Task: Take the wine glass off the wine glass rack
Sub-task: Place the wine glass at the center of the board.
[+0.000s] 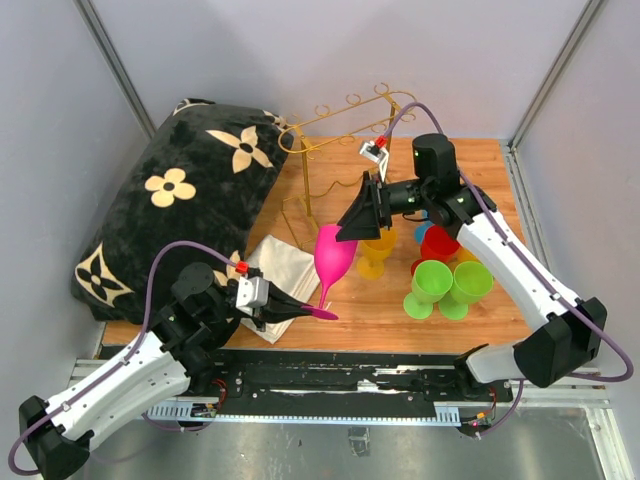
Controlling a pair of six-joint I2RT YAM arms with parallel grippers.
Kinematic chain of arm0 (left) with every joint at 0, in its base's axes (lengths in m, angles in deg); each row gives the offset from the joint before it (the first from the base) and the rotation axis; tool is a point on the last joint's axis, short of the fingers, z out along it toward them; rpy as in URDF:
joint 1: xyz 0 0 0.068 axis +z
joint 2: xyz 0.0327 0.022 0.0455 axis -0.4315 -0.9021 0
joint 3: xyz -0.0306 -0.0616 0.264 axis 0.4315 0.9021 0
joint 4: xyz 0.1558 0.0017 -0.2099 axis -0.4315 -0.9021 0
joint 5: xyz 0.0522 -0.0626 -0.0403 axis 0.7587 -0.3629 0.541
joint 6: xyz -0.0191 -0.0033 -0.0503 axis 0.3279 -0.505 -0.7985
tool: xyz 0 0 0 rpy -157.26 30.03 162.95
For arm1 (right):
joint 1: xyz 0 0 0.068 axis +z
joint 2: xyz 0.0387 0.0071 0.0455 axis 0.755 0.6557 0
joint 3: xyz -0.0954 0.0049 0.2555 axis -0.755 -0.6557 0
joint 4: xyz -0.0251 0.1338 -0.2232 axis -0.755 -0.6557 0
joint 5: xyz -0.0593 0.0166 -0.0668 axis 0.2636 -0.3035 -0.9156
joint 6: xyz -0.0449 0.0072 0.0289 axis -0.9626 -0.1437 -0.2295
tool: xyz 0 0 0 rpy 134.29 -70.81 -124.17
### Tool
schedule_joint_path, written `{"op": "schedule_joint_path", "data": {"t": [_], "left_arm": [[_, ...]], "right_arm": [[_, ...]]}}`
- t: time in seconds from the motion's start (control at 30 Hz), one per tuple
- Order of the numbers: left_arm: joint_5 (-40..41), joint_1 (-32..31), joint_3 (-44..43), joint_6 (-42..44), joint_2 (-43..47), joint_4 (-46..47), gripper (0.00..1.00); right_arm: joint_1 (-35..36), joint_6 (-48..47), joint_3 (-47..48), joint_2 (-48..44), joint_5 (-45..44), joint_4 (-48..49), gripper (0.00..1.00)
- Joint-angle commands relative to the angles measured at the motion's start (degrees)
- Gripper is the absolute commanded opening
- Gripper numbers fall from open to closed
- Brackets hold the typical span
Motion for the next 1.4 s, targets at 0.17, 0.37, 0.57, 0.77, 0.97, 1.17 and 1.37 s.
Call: {"op": "schedule_joint_path", "data": {"t": [0.17,0.37,0.57,0.77,0.97,1.17,1.37], "left_arm": [[1.94,0.11,-3.87,6.79,1.13,-6.22,0.00],[1.66,0.10,-4.17,8.11,1.03,-6.39,0.00],[6.23,0.09,-4.36,8.65,0.89,-6.79,0.02],[8.56,0.10,-4.38,8.98,0.91,-8.28,0.63],[2.97,0.17,-5.17,8.36,0.91,-9.40,1.00],[4.76,0.14,-4.72,6.22,1.96,-5.64,1.00],[21.41,0.10,-1.26,-0.57,4.68,3.28,1.00]], "right_arm": [[0.74,-13.11,4.73,1.10,7.58,-18.54,0.53],[1.45,-15.09,6.14,2.31,7.95,-21.68,0.49],[2.27,-16.06,6.53,2.46,9.98,-23.14,0.13],[2.86,-19.75,5.32,-0.70,1.70,-26.27,0.01],[5.70,-24.32,3.74,-5.10,-13.89,-29.13,0.01],[15.85,-31.54,-5.98,-10.61,-37.10,-27.22,0.01],[23.10,-33.07,-23.15,-20.38,-54.18,-13.33,0.01]]}}
